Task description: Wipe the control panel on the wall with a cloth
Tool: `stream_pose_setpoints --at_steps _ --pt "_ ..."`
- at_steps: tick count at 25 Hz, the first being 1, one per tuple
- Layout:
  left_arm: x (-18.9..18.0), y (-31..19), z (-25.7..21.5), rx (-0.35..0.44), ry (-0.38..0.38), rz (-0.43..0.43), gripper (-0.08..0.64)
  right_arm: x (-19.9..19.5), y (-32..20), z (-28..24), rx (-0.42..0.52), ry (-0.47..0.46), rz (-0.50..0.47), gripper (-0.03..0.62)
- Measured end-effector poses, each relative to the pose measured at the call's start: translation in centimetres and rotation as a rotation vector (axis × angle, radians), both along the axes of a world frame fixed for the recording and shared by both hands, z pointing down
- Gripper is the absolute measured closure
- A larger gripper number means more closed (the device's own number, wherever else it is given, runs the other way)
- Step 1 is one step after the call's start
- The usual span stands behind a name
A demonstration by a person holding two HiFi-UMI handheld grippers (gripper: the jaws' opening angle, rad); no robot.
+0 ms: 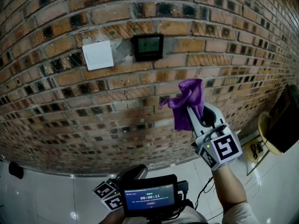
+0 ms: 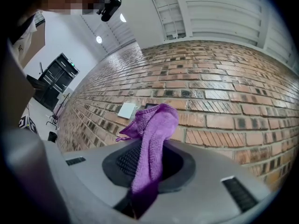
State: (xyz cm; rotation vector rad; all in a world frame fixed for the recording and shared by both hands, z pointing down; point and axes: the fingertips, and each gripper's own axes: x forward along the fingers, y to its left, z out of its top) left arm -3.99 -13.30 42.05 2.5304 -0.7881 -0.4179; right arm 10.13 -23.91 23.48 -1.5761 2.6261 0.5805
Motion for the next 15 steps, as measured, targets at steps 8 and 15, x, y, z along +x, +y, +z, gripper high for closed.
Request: stream_pose_setpoints --at_steps 8,15 --pt "0.0 -0.2 0.3 -0.009 0.006 0.0 0.526 0.4 0.6 2.9 -0.066 -0.024 0.003 0.509" --pt "-0.1 -0.2 0.3 -0.013 0.009 -0.004 0.526 0.8 1.4 5.6 -0.137 -0.054 -0.003 0.509"
